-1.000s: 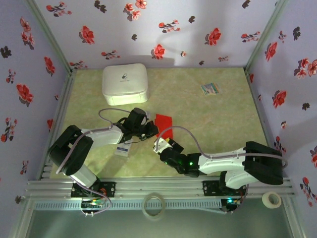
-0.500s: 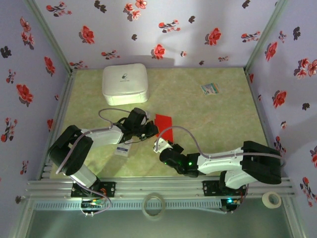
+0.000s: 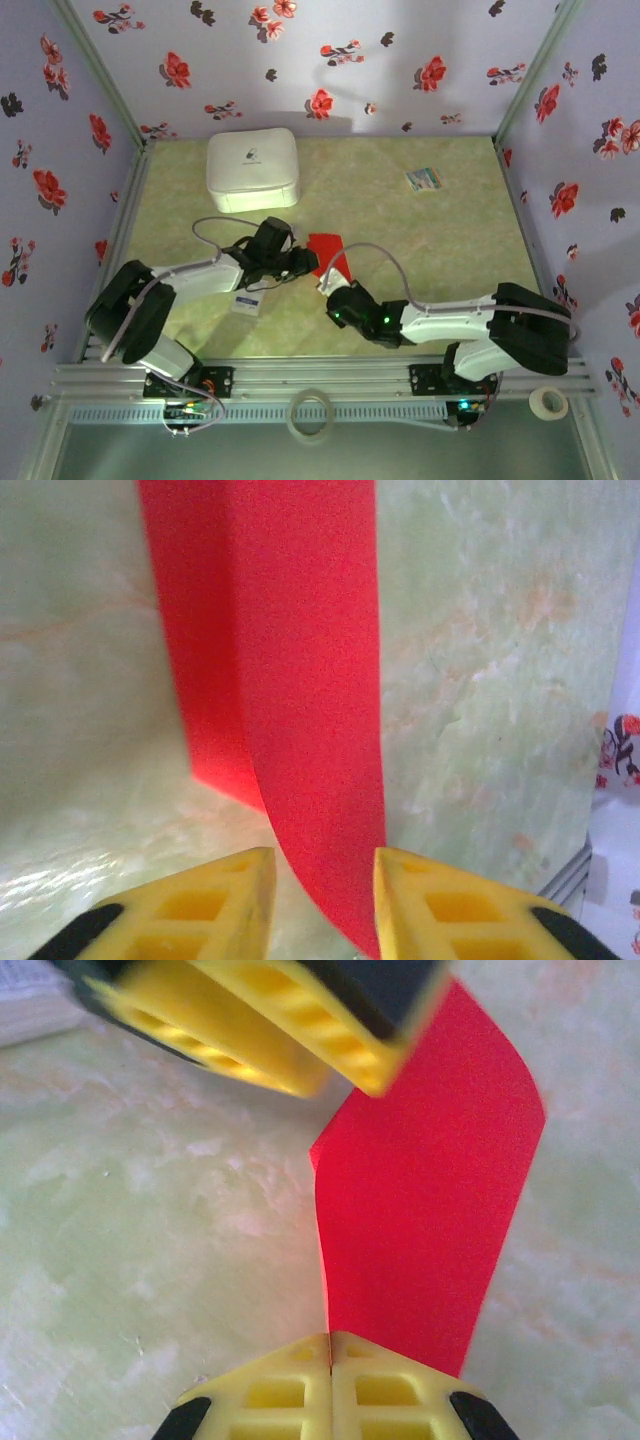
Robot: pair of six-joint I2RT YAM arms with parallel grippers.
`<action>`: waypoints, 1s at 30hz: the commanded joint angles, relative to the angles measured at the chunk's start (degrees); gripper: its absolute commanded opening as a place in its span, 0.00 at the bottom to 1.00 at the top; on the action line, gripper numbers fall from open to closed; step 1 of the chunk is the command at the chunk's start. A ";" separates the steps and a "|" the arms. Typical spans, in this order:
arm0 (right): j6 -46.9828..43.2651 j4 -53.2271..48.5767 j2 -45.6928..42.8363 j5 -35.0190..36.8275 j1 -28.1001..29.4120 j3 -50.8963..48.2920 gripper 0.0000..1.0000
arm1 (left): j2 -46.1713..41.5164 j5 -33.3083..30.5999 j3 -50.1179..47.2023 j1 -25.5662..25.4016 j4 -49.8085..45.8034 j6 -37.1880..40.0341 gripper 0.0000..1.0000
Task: Fold a paper plane with a square sheet of paper (pick it up from the middle)
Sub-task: Third fold the triangle at the center of the table.
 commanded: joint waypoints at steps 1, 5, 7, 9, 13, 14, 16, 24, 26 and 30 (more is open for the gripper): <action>8.85 -2.55 -1.51 -15.93 -4.48 1.70 0.05 | -3.54 -5.53 2.26 0.89 -9.27 4.23 0.35; 12.23 -3.48 -0.58 -25.93 -8.32 3.01 0.04 | -5.76 -7.77 2.90 1.42 -12.57 6.10 0.37; 13.75 -3.23 0.17 -30.92 -9.70 3.65 0.04 | -6.29 -7.71 2.92 1.66 -12.49 6.42 0.36; 15.18 -2.69 1.23 -36.06 -10.93 4.38 0.03 | -6.39 -7.46 3.12 1.70 -12.15 6.83 0.35; 17.05 -1.98 3.34 -42.68 -11.96 5.53 0.02 | -5.17 -5.74 4.45 1.74 -11.12 7.75 0.28; 17.57 -1.95 3.51 -43.18 -12.07 5.63 0.02 | -4.57 -5.31 4.95 1.68 -10.93 7.92 0.27; 17.49 -1.32 3.53 -43.65 -12.07 5.56 0.02 | -3.38 -4.53 6.15 1.74 -10.58 8.48 0.24; 16.01 0.43 1.53 -42.24 -12.48 2.18 0.03 | 4.93 1.16 12.55 1.75 -8.66 10.91 0.13; 16.35 1.62 0.97 -42.98 -13.08 1.15 0.03 | 7.74 2.56 14.13 1.66 -8.03 11.03 0.12; 17.15 2.84 1.13 -44.30 -13.97 0.50 0.03 | 13.65 5.41 17.02 1.35 -6.97 11.18 0.11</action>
